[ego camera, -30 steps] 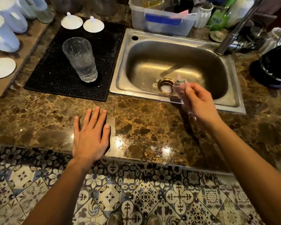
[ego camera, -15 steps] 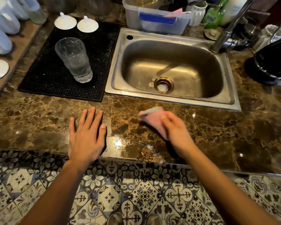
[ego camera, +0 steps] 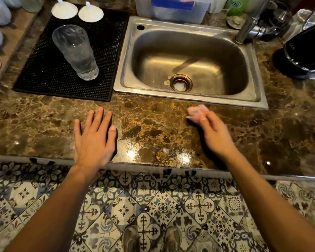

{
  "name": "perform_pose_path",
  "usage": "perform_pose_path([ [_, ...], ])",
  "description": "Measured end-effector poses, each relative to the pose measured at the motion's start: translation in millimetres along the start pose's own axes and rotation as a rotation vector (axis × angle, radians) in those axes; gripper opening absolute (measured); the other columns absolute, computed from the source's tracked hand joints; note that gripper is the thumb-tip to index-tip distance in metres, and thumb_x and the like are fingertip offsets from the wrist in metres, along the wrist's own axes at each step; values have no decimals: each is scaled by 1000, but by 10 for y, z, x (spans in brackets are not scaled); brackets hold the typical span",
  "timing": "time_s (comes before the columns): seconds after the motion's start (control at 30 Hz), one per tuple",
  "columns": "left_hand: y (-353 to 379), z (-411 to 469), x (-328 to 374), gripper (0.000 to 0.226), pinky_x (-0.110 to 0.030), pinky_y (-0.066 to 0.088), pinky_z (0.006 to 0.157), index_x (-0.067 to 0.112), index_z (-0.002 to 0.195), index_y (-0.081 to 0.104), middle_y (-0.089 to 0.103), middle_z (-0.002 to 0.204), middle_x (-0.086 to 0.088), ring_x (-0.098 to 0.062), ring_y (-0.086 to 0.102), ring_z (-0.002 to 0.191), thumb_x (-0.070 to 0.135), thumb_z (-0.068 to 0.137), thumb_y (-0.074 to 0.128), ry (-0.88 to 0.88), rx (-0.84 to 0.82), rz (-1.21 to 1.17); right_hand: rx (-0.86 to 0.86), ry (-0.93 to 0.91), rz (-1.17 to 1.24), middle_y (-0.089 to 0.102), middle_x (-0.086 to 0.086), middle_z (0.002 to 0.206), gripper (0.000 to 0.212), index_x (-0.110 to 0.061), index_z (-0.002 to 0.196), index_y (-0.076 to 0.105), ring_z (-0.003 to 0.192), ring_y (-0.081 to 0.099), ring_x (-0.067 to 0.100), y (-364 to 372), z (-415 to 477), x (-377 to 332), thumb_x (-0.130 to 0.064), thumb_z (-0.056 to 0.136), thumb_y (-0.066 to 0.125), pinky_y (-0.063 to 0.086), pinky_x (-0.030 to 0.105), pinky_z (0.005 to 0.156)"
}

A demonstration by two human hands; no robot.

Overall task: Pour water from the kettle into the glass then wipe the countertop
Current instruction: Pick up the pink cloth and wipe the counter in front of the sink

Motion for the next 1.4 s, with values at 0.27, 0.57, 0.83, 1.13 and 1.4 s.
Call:
perform_pose_path([
  [0.27, 38, -1, -32, 60, -57, 2, 127, 26, 160, 30, 20, 171, 3, -17, 11, 159, 47, 105, 17, 0, 9, 6, -478, -262, -103, 57, -12, 142, 34, -25, 138, 56, 71, 56, -14, 1078, -693, -432, -29, 109, 40, 54, 15, 78],
  [0.57, 32, 0, -20, 60, -57, 3, 127, 25, 159, 30, 21, 171, 0, -19, 11, 159, 47, 105, 17, 14, 16, 4, -142, 309, 919, 65, 25, 124, 39, 3, 118, 60, 108, 67, 31, 182, -1215, 344, -21, 109, 31, 59, 44, 91],
  [0.83, 39, -9, -45, 59, -58, 5, 125, 23, 159, 33, 25, 170, -2, -23, 16, 158, 45, 106, 18, 31, 41, 1, 631, 271, 710, 64, -3, 99, 23, -22, 96, 63, 92, 61, 9, -896, -1247, 930, -23, 107, 42, 49, 33, 93],
  [1.13, 45, -2, -10, 59, -58, 5, 125, 22, 158, 34, 26, 170, -3, -23, 17, 158, 44, 106, 20, 27, 38, -11, 385, 268, 602, 67, -7, 127, 28, -24, 127, 62, 116, 64, 4, 566, -1174, 212, -31, 109, 42, 51, 24, 98],
  [1.4, 17, 27, -60, 58, -56, 5, 126, 23, 156, 40, 29, 168, 1, -19, 18, 158, 39, 104, 19, 19, 30, -93, 153, 403, 870, 69, 1, 122, 23, -28, 114, 64, 116, 64, 15, 1837, -1054, -684, -32, 108, 41, 50, 31, 101],
])
Point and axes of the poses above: each hand's wrist, its own z-axis towards the middle knuckle, its own y-axis out of the palm, x = y × z, the point moved 3 cm from there along z, towards the middle knuckle
